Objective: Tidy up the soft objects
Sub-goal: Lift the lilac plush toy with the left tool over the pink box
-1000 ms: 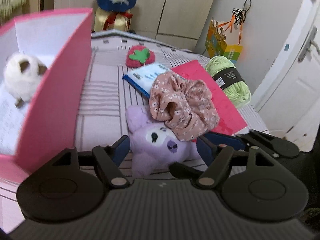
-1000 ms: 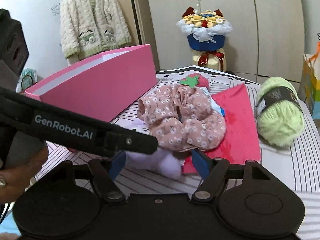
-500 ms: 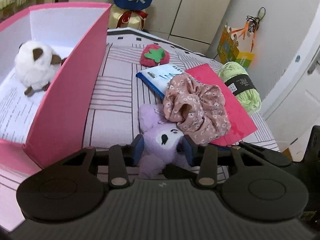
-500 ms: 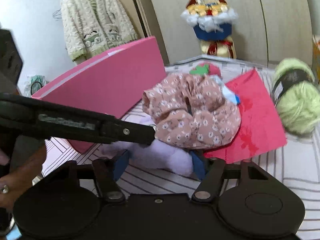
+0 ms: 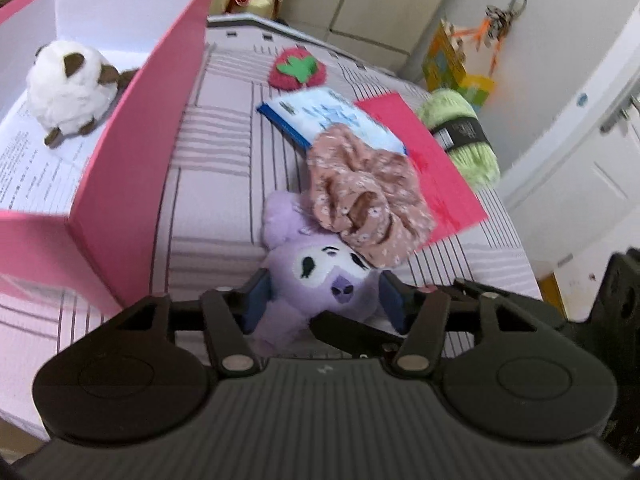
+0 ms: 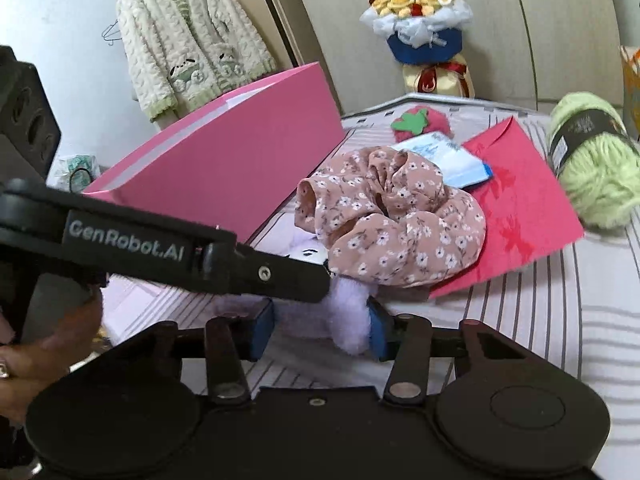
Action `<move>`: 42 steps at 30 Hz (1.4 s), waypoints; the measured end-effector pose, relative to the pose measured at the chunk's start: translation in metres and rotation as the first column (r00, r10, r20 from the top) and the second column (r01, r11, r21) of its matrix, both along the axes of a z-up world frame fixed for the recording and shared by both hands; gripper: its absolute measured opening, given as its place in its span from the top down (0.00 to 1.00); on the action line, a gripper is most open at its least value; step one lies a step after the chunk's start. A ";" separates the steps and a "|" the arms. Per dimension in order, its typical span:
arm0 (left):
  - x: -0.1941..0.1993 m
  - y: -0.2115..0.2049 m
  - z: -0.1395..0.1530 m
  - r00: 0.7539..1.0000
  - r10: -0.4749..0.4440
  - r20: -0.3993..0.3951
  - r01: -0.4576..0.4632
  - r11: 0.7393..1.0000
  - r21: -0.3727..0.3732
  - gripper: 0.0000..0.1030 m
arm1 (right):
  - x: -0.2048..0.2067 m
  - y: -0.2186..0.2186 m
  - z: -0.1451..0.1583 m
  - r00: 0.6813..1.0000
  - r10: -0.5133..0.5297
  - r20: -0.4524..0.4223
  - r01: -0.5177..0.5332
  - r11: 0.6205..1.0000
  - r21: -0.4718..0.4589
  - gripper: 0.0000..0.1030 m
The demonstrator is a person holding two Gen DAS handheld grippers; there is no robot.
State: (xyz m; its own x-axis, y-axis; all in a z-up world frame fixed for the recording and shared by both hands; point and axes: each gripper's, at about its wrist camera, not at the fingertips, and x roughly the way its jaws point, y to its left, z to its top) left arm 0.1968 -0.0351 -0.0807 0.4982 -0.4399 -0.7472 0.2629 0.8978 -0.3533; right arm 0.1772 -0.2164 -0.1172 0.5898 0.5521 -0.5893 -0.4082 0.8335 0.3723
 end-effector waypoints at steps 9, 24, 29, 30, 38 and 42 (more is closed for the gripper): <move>-0.019 0.010 0.027 0.993 -0.084 -0.085 0.087 0.996 0.036 0.36 | -0.013 0.006 0.024 0.993 0.054 -0.103 -0.048 0.997 0.058 0.50; -0.059 0.042 0.055 0.983 -0.126 -0.132 0.129 0.992 0.016 0.36 | -0.052 0.037 0.064 0.982 0.117 -0.151 -0.123 0.992 -0.033 0.50; -0.074 0.055 0.069 0.983 -0.149 -0.104 0.151 0.989 0.009 0.36 | -0.066 0.050 0.084 0.980 0.143 -0.136 -0.154 0.985 -0.074 0.50; -0.076 0.058 0.072 0.984 -0.150 -0.101 0.151 0.989 0.005 0.36 | -0.068 0.053 0.087 0.981 0.147 -0.129 -0.158 0.984 -0.081 0.50; -0.090 0.085 0.097 0.990 -0.143 -0.010 0.142 0.990 -0.015 0.36 | -0.080 0.080 0.118 0.986 0.163 -0.032 -0.166 0.976 -0.143 0.50; -0.090 0.099 0.110 0.991 -0.127 0.048 0.128 0.992 -0.020 0.36 | -0.078 0.095 0.133 0.985 0.172 0.018 -0.167 0.974 -0.155 0.51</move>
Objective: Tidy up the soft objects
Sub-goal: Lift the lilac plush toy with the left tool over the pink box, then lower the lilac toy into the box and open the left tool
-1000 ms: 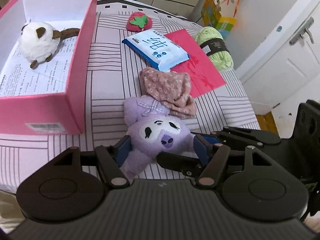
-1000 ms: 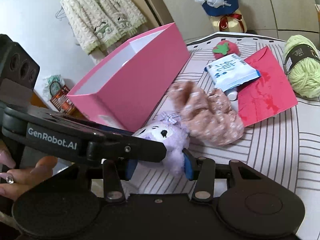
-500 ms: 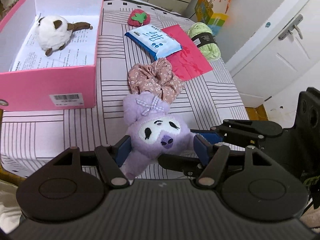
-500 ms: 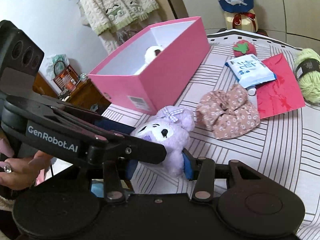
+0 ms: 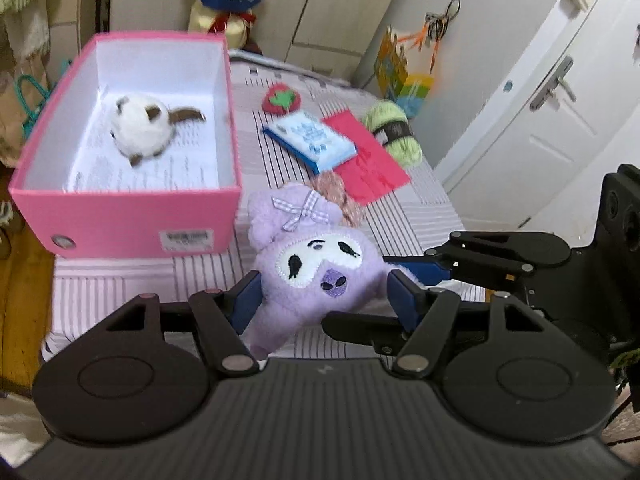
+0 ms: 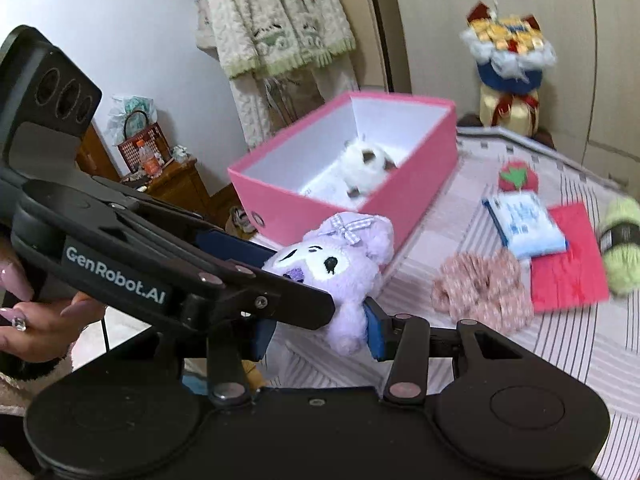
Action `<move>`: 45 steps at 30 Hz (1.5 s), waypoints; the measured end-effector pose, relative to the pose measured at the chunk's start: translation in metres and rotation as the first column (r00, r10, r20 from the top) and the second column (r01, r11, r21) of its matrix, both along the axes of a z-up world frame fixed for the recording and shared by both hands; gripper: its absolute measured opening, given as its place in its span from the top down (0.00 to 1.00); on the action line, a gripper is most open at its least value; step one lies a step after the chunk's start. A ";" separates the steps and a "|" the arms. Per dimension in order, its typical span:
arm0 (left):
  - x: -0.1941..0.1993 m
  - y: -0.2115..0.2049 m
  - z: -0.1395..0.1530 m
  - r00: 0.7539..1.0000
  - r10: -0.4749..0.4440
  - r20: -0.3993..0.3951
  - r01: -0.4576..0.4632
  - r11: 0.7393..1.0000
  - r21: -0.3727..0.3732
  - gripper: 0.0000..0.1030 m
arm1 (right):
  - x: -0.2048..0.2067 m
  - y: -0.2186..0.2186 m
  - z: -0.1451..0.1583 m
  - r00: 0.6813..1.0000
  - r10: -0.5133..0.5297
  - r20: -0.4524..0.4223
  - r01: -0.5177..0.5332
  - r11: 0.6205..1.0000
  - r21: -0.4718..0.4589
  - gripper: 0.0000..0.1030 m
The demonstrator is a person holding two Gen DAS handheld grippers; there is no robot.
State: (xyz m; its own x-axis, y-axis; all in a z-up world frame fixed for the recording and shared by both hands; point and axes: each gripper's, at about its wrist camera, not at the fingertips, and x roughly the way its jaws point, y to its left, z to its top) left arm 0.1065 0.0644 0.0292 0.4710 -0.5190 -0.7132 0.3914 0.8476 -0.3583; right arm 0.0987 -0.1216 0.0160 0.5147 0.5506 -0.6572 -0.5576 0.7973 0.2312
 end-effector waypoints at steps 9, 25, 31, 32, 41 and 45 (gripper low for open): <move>0.018 0.042 0.021 0.994 0.062 0.087 -0.059 0.998 -0.036 0.36 | 0.028 0.036 0.020 0.995 0.037 0.090 -0.039 0.999 0.029 0.50; 0.114 0.076 0.014 0.976 0.193 0.099 -0.188 0.980 -0.059 0.35 | 0.128 0.078 0.012 0.993 0.042 0.110 -0.048 0.997 0.057 0.51; 0.164 0.083 0.003 0.961 0.268 0.073 -0.267 0.963 -0.023 0.35 | 0.182 0.096 -0.002 0.997 0.054 0.061 -0.057 0.997 0.056 0.50; 0.171 0.083 0.000 0.958 0.277 0.070 -0.276 0.961 -0.019 0.35 | 0.190 0.098 -0.006 0.997 0.054 0.055 -0.057 0.997 0.056 0.51; 0.224 0.094 -0.026 0.945 0.328 0.008 -0.327 0.944 -0.048 0.35 | 0.243 0.107 -0.024 0.998 0.057 0.000 -0.057 0.998 0.035 0.51; 0.236 0.097 -0.033 0.938 0.346 -0.008 -0.346 0.937 -0.056 0.35 | 0.256 0.111 -0.028 0.998 0.057 -0.018 -0.057 0.998 0.020 0.51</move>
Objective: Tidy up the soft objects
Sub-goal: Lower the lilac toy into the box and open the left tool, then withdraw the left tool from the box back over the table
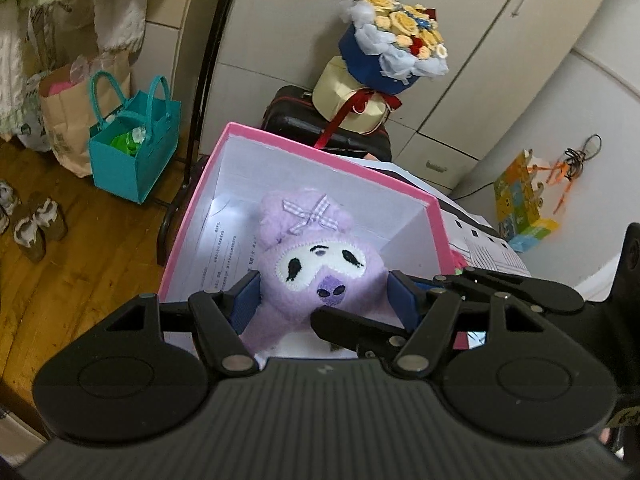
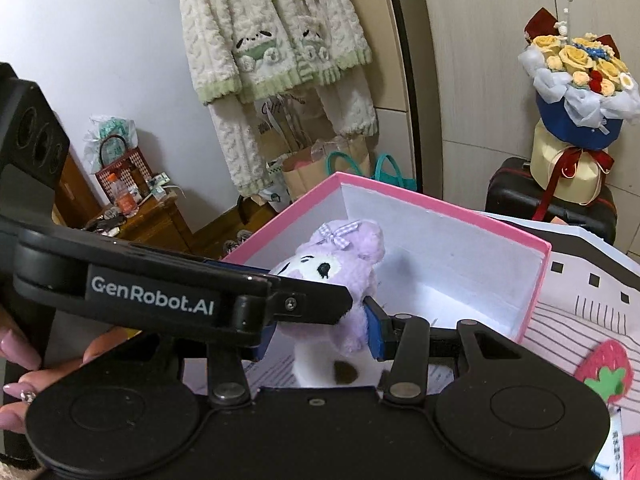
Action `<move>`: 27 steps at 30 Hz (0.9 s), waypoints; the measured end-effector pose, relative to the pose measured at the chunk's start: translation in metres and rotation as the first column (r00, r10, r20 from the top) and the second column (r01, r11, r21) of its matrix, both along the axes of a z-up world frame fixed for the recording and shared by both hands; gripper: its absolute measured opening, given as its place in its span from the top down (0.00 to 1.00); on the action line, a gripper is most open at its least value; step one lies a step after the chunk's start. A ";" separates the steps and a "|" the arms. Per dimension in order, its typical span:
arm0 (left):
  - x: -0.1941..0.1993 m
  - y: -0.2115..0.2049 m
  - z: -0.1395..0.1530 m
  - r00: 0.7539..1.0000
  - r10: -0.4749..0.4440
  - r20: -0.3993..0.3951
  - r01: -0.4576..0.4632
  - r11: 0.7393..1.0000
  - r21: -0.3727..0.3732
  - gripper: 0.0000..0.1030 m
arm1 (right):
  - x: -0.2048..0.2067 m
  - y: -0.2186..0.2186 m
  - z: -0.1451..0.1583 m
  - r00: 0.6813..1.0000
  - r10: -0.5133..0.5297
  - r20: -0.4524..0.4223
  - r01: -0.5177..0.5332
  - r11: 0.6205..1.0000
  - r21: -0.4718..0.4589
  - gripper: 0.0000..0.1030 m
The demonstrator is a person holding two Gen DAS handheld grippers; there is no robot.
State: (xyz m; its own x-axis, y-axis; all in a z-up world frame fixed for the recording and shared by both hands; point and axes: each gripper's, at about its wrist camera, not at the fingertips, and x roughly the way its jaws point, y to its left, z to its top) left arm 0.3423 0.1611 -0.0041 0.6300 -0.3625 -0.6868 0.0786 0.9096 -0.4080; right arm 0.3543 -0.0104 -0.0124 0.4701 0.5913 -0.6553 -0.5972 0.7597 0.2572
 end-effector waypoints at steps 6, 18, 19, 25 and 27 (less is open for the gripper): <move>0.008 -0.003 -0.008 1.000 0.024 -0.002 -0.024 0.999 0.034 0.35 | 0.014 0.003 -0.010 0.999 0.004 -0.046 -0.005 1.000 -0.007 0.49; -0.044 -0.017 0.022 0.981 0.019 0.192 -0.057 0.979 0.195 0.31 | -0.023 -0.016 0.009 1.000 -0.016 0.027 0.017 0.998 -0.054 0.35; -0.051 -0.017 0.025 0.979 0.012 0.206 -0.054 0.978 0.201 0.31 | -0.029 -0.022 0.012 0.999 -0.016 0.034 0.017 0.999 -0.048 0.35; -0.092 -0.013 0.043 0.972 -0.030 0.234 -0.018 0.980 0.199 0.31 | -0.067 -0.057 0.036 0.996 -0.037 0.081 0.039 0.999 -0.028 0.35; -0.104 -0.015 0.047 0.970 -0.050 0.239 0.002 0.980 0.200 0.31 | -0.081 -0.070 0.045 0.995 -0.046 0.093 0.048 0.999 -0.018 0.35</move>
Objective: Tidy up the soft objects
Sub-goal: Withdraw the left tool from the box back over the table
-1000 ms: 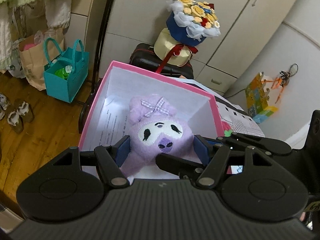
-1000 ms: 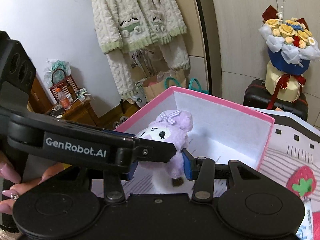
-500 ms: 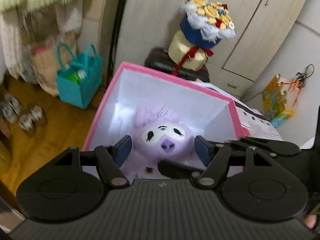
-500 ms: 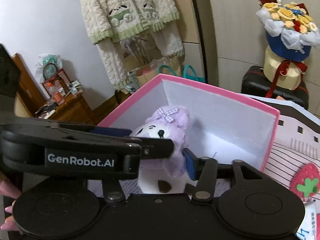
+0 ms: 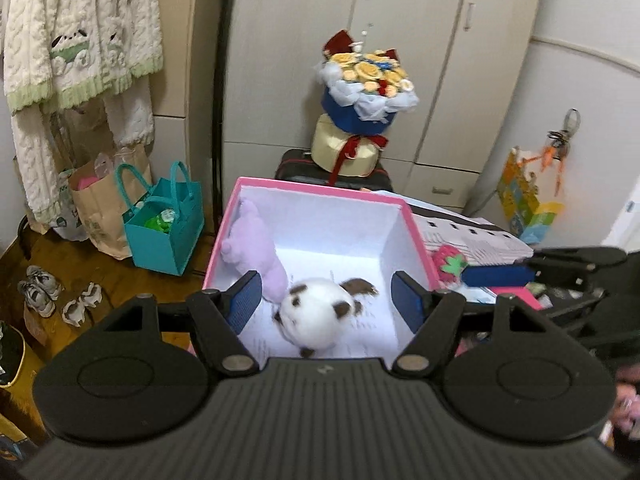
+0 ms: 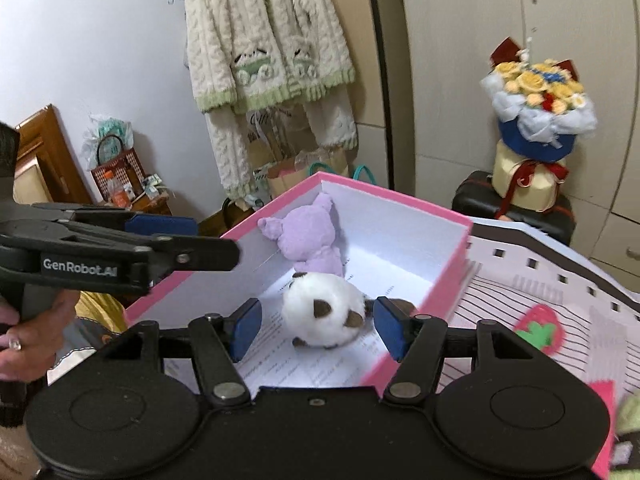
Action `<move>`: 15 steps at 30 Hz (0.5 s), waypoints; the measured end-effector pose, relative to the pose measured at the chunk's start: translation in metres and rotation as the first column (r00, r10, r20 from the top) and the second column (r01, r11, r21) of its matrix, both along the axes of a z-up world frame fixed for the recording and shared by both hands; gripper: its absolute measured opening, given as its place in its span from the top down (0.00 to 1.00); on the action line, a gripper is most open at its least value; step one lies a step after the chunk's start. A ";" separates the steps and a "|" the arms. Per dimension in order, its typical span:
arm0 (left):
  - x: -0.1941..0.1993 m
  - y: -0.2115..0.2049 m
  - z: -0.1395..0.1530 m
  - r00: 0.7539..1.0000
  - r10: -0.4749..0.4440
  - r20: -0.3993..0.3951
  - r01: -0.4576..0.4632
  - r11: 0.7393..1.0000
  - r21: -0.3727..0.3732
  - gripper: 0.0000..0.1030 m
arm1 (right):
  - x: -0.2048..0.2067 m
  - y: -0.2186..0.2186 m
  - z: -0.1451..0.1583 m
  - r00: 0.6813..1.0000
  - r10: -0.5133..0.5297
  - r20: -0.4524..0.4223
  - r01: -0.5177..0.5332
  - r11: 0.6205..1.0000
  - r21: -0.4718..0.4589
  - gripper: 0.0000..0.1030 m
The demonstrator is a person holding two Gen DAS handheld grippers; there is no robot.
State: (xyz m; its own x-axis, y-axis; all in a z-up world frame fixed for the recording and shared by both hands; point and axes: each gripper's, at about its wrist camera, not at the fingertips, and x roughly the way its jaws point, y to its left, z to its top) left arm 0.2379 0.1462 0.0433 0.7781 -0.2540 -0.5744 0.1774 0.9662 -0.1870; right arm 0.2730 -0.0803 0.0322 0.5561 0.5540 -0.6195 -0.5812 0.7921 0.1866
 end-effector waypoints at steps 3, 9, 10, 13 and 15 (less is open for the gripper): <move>-0.019 -0.007 0.007 0.999 -0.039 0.000 0.039 0.999 0.011 0.31 | -0.018 -0.017 0.011 1.000 -0.014 0.019 0.014 1.000 0.008 0.35; -0.057 -0.021 0.022 0.989 -0.150 0.010 0.150 0.988 -0.032 0.31 | -0.056 -0.045 0.034 0.999 -0.034 0.040 0.033 0.999 0.017 0.35; -0.065 -0.023 0.026 0.986 -0.166 0.017 0.166 0.985 -0.047 0.31 | -0.063 -0.049 0.037 0.998 -0.037 0.044 0.037 0.999 0.013 0.35; -0.092 -0.033 0.037 0.974 -0.218 0.059 0.220 0.974 -0.050 0.31 | -0.083 -0.060 0.044 0.997 -0.044 0.065 0.044 0.999 0.002 0.35; -0.106 -0.042 0.044 0.966 -0.246 0.081 0.250 0.968 -0.038 0.31 | -0.096 -0.067 0.048 0.996 -0.049 0.080 0.050 0.999 -0.002 0.35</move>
